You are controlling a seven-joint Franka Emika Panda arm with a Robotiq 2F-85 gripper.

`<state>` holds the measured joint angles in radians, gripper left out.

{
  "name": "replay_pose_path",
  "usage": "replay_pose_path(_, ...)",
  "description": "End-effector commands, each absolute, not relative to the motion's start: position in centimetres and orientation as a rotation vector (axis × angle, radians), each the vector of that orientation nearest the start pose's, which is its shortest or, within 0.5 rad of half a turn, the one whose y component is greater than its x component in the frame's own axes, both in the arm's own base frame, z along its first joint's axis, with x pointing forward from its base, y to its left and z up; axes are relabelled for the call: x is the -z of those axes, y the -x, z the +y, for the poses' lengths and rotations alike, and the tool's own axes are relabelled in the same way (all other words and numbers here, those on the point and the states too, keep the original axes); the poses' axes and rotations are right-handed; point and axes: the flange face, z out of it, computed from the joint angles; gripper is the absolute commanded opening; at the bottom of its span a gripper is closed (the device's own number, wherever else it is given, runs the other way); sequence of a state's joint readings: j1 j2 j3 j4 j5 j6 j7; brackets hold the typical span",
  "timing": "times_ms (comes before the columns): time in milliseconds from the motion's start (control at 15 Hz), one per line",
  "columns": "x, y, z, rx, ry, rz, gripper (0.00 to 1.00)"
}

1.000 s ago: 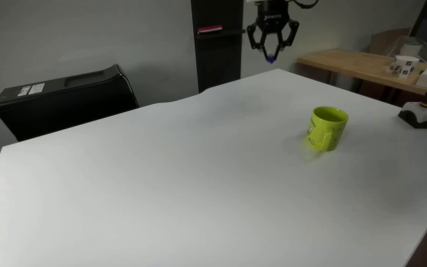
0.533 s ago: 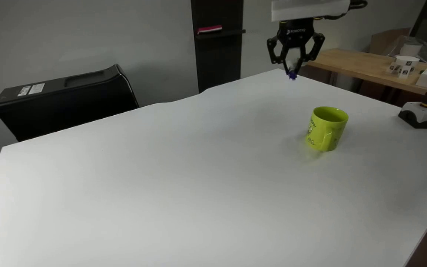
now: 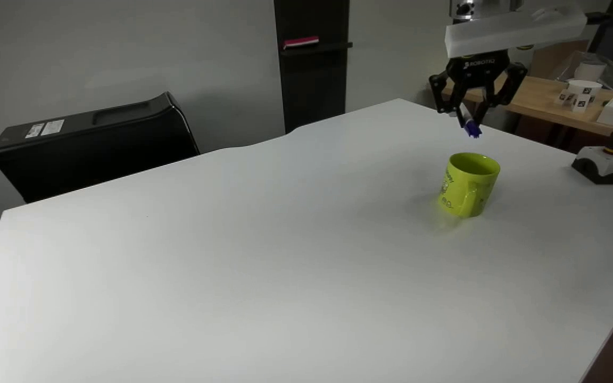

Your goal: Pick up the pen and put it in the light green cup

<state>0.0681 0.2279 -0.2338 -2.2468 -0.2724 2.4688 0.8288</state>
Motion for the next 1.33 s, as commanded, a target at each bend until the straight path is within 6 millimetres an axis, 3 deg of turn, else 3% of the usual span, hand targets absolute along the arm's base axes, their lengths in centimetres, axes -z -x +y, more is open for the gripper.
replay_pose_path(0, -27.5, -50.9, -10.4, 0.186, 3.101, 1.316, 0.06)
replay_pose_path(467, -26.9, -50.5, -13.0, 0.409, 3.085, 1.422, 0.06)
replay_pose_path(1267, -24.9, -49.3, -9.5, 0.681, 3.173, 1.444, 0.06)
